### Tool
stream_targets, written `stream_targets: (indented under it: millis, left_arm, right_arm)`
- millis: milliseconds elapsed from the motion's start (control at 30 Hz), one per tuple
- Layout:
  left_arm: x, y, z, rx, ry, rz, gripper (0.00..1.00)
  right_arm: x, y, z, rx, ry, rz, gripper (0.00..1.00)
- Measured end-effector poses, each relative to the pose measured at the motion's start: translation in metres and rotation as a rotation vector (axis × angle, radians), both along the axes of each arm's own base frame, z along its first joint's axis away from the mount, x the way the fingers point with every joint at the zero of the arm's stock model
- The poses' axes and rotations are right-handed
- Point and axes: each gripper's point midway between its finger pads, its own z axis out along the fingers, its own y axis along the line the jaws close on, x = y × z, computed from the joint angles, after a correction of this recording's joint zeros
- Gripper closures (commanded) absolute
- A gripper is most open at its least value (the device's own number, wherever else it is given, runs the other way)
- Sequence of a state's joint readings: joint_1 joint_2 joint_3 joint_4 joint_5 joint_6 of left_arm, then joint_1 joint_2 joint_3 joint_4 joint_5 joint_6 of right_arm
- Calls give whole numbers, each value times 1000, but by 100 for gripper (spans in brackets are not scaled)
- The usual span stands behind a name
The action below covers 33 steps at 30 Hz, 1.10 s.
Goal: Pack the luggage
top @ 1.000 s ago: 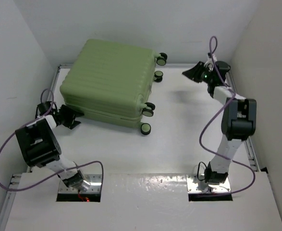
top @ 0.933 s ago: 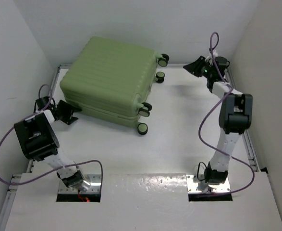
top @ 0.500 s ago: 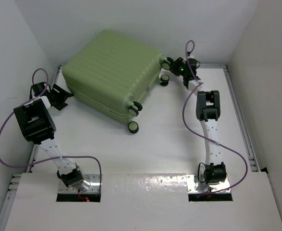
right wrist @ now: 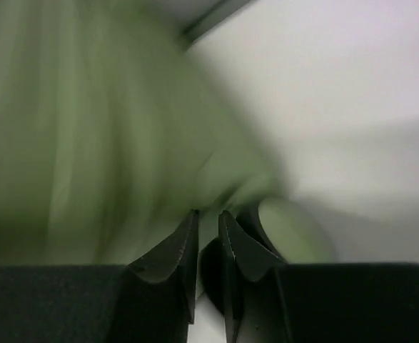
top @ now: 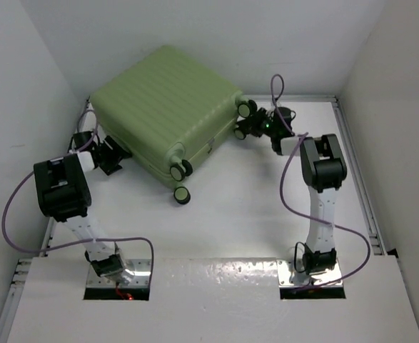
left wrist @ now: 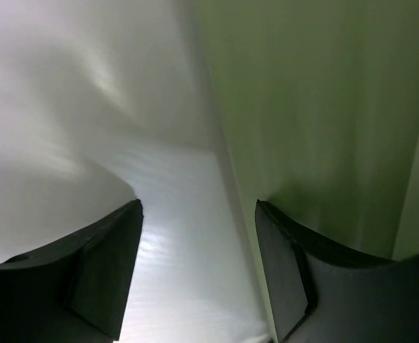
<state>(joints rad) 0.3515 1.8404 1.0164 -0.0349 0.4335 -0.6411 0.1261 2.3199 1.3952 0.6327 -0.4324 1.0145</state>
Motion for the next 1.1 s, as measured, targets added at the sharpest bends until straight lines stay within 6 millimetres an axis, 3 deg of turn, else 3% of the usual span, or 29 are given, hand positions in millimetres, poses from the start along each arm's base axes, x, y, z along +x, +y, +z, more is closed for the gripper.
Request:
stream_targets:
  millis: [100, 200, 300, 367, 467, 533, 633, 767, 933, 1100]
  left_arm:
    - [-14, -28, -3, 45, 3, -50, 29]
    - [-45, -68, -4, 33, 3, -123, 28]
    - [-73, -101, -1, -10, 7, -187, 28]
    - [-86, -114, 8, -48, -15, -208, 27]
    - [-89, -108, 36, -36, -97, -194, 27]
    - [-87, -99, 58, -4, -166, -182, 27]
    - [-91, -86, 77, 53, -221, -179, 26]
    - [-99, -70, 75, 88, -189, -185, 26]
    - [-110, -59, 74, 104, -165, -196, 26]
    - [-111, -61, 82, 111, -178, -230, 26]
  right_arm:
    - [-60, 20, 12, 36, 37, 120, 81]
    - [-120, 38, 3, 38, 112, 228, 75]
    - [-158, 27, -9, -3, 182, 264, 73]
    - [-170, -14, 0, -38, 175, 197, 71]
    - [-179, -81, 33, -138, 56, 78, 63]
    - [-187, -101, 57, -221, -60, 44, 55]
    - [-206, -82, 84, -304, -226, 148, 40]
    - [-216, -34, 89, -357, -353, 367, 36]
    - [-206, 17, 73, -431, -463, 534, 43]
    - [-194, 44, 43, -496, -529, 586, 51]
